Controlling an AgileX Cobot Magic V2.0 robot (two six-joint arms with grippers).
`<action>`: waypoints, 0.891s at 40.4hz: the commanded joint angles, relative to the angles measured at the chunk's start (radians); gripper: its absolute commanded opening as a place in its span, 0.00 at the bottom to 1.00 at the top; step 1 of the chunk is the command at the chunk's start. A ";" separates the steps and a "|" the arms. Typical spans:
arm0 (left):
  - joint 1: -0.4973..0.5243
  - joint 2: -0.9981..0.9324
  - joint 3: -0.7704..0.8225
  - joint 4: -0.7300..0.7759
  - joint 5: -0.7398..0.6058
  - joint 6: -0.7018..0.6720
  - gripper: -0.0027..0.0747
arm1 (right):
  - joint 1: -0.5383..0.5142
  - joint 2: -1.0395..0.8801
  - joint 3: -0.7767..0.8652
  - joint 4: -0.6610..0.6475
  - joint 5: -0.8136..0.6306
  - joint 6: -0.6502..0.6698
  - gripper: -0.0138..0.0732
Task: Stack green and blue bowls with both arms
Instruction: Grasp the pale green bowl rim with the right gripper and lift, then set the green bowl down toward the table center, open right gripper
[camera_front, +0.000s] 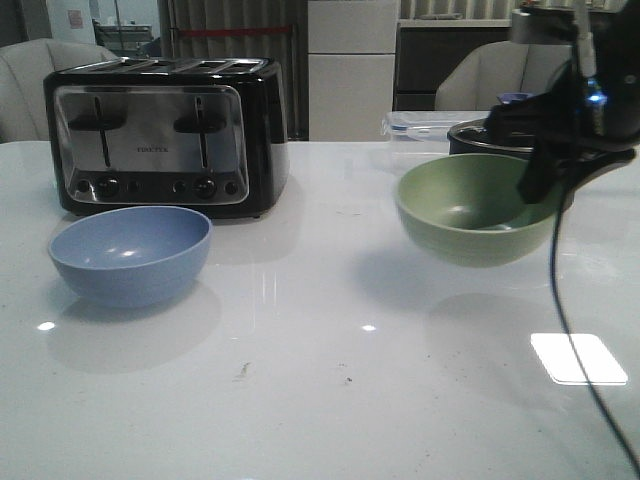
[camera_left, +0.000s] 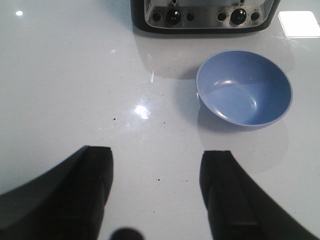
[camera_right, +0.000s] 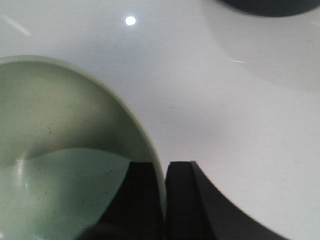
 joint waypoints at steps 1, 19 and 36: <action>0.000 0.001 -0.036 -0.003 -0.071 -0.001 0.62 | 0.089 -0.039 -0.033 0.012 -0.044 0.000 0.22; 0.000 0.001 -0.036 -0.008 -0.052 -0.001 0.62 | 0.268 0.104 -0.033 0.125 -0.107 0.000 0.48; 0.000 0.001 -0.036 -0.008 -0.052 -0.001 0.62 | 0.349 -0.311 0.163 0.113 -0.112 -0.187 0.63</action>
